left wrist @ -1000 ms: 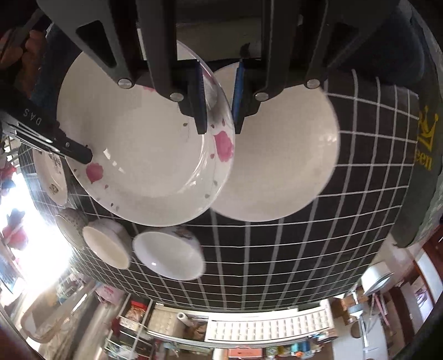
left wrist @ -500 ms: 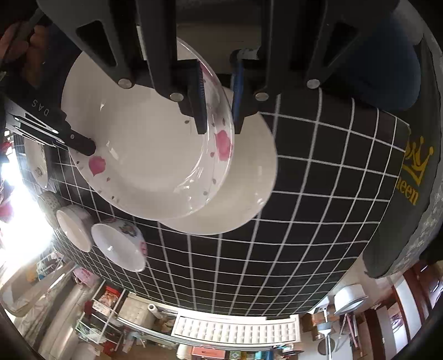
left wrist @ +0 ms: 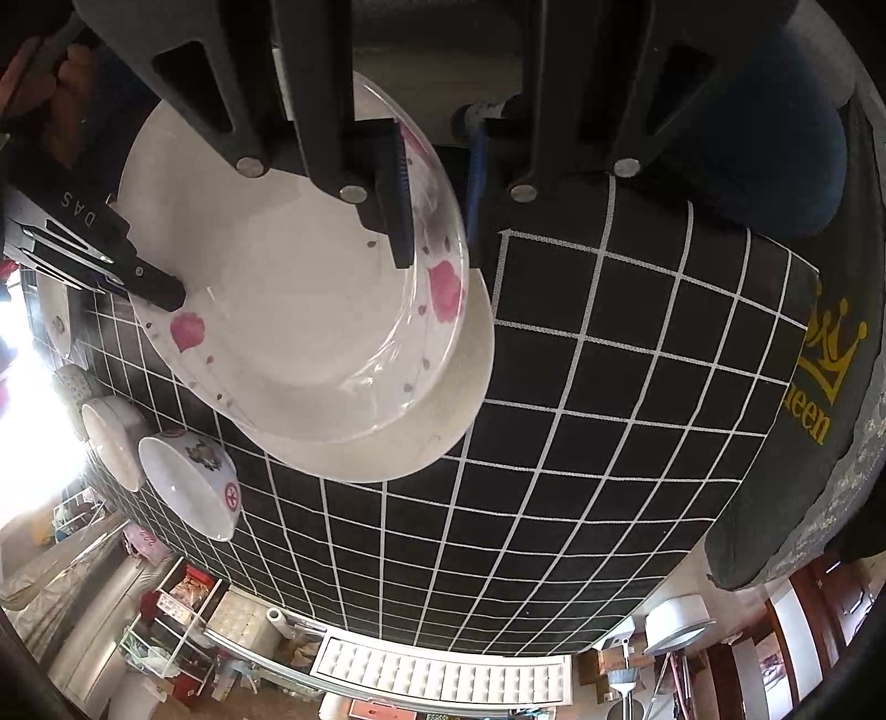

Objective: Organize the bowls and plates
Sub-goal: 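Lower the pink-flower plate onto the plain white plate with the right gripper, then open the right gripper and pull back from the plate stack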

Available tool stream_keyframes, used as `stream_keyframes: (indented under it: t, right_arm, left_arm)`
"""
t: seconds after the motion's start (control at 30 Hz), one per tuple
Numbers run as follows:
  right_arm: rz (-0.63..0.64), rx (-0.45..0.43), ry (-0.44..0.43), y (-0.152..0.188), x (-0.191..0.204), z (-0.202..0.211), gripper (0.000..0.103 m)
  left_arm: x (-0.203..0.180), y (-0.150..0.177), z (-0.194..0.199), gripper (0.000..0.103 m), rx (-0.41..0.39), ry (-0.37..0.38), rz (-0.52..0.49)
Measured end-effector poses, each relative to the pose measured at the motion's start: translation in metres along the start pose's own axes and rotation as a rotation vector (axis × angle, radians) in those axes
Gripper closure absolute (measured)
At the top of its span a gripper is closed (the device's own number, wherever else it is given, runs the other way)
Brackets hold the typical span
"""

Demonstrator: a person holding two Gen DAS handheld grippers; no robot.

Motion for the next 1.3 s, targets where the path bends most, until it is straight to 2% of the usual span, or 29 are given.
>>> stream_keyframes:
  t: [0.43,0.87,1.03,1.2,1.3]
  right_arm:
    - [0.013,0.037,-0.009,-0.009,0.003,-0.017,0.082]
    - [0.046,0.024,-0.011,-0.017,0.002,-0.023,0.081]
    - [0.045,0.020,-0.007,-0.016,0.004,-0.021,0.081]
    - [0.034,-0.013,0.001,-0.014,0.001,-0.010,0.081]
    - [0.023,-0.051,-0.026,-0.012,0.000,0.005,0.081]
  left_arm:
    - [0.008,-0.016,-0.012,0.089,0.018,-0.016,0.015]
    - [0.012,-0.026,-0.023,0.089,0.024,-0.021,0.030]
    - [0.012,-0.026,-0.019,0.089,0.004,-0.028,0.033]
    - [0.011,-0.028,-0.005,0.089,-0.030,-0.032,0.041]
    - [0.006,-0.026,0.007,0.089,-0.057,-0.033,0.025]
Point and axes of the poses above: each gripper's, at about its wrist camera, not at the fingertips, and z roughly against the way its jaws point, x to its left, y to its underside, the point moved 4 cm from there along -z, roughly the way its jaws point, and after that the axes turned 2 degrees about x, right-handed, at the moved point
